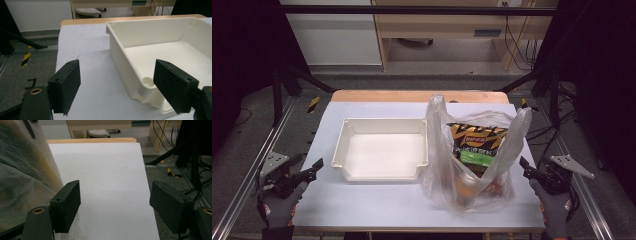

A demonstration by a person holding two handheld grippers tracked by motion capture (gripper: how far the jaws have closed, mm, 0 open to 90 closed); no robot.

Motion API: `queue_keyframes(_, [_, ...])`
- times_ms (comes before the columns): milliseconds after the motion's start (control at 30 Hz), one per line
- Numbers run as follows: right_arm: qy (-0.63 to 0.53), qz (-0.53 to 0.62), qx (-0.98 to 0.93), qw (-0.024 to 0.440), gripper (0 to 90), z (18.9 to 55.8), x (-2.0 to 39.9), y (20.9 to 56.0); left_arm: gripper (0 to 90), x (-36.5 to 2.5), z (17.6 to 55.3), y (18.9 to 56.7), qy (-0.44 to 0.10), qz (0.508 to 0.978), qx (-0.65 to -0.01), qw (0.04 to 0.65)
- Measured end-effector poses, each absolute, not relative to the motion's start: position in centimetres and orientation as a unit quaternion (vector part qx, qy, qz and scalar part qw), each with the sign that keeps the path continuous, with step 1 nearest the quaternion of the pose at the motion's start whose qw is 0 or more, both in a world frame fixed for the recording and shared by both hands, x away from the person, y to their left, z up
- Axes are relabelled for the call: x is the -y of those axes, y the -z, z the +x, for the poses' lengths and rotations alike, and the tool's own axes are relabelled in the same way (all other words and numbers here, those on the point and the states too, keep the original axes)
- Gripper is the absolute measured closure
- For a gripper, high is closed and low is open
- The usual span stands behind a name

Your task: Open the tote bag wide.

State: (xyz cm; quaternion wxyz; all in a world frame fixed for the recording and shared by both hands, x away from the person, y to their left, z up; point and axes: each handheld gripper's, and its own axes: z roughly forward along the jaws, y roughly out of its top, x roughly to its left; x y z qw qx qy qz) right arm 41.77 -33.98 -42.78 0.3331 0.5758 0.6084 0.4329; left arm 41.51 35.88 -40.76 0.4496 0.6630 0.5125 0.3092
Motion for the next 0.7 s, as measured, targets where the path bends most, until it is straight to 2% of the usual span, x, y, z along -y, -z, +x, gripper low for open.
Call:
queue_keyframes(333, [-0.475, 0.551, -0.603, 0.327, 27.5, 40.5, 33.2, 40.3, 22.1, -32.3, 40.1, 38.1, -0.308, 0.661, -0.485, 0.483])
queue_keyframes(533, [-0.499, 0.523, -0.606, 0.333, 29.8, 39.2, 32.2, 37.9, 23.0, -29.9, 39.4, 37.0, -0.298, 0.667, -0.465, 0.500])
queue_keyframes(700, [-0.535, 0.503, -0.599, 0.319, 30.1, 37.9, 31.1, 35.5, 23.5, -27.5, 39.4, 36.5, -0.291, 0.676, -0.453, 0.503])
